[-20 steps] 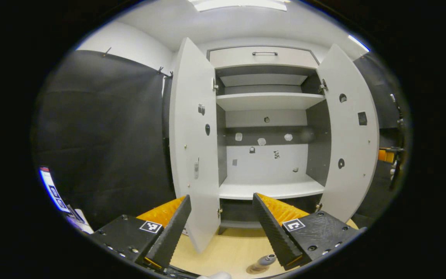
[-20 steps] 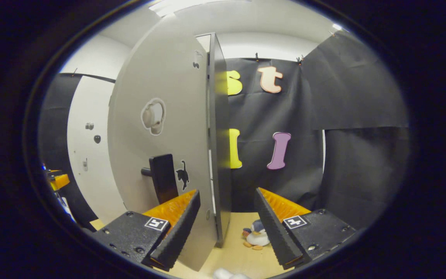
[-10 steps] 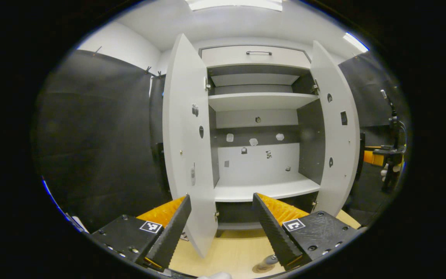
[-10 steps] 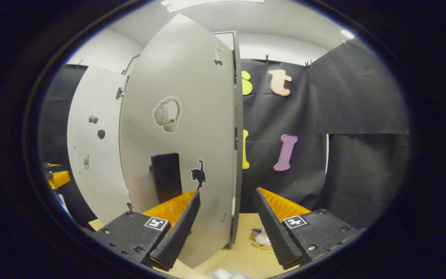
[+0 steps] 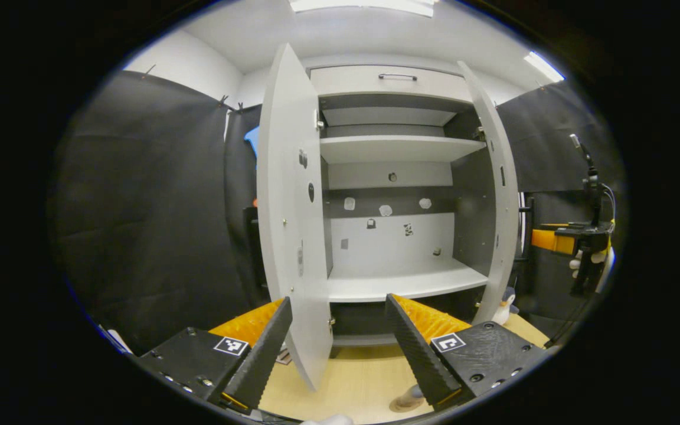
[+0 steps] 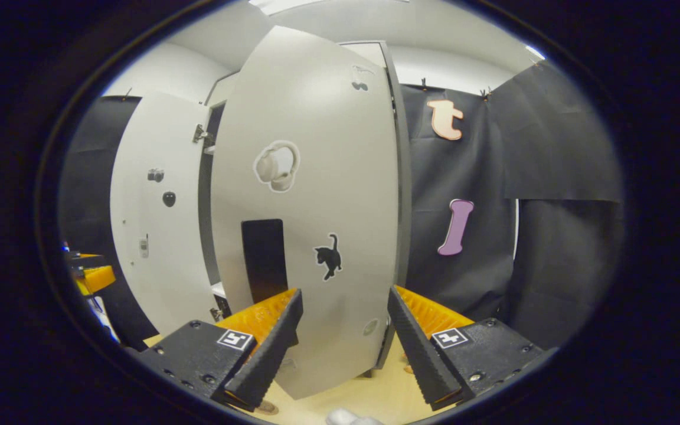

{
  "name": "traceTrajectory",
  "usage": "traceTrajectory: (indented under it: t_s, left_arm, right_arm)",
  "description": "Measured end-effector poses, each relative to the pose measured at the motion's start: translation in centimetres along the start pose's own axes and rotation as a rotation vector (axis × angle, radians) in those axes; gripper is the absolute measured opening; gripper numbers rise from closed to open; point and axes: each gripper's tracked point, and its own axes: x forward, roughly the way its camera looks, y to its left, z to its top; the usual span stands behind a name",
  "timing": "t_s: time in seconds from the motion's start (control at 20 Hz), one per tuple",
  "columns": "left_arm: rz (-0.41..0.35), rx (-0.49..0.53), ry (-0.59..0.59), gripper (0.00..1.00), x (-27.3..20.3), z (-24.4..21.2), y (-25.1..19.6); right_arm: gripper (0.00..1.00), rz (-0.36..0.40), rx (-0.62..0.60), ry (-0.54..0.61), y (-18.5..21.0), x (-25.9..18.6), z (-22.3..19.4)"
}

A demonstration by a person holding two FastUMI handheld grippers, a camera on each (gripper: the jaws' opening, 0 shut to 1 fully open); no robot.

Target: Grasp the bottle in the cabinet with the left hand and place it on the coaster, then close the right door with the right hand and the left door with the left hand.

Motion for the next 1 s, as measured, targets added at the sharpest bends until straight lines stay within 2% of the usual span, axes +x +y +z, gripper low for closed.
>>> traceTrajectory:
  t_s: [0.1, 0.7, 1.0]
  left_arm:
    - [-0.002, -0.004, -0.003, 0.98, -0.2, 0.0, 0.3]
    - [-0.008, 0.005, -0.032, 0.98, -0.6, 0.8, 2.1]
    - [0.01, 0.015, -0.034, 0.97, -0.7, 0.7, 3.7]
  right_arm:
    - [0.98, 0.004, -0.006, 0.007, 0.7, -0.2, -0.3]
    - [0.97, -0.045, 0.014, -0.038, 2.6, -4.6, 0.6]
    - [0.98, -0.109, 0.065, -0.04, 2.6, -6.9, -0.6]
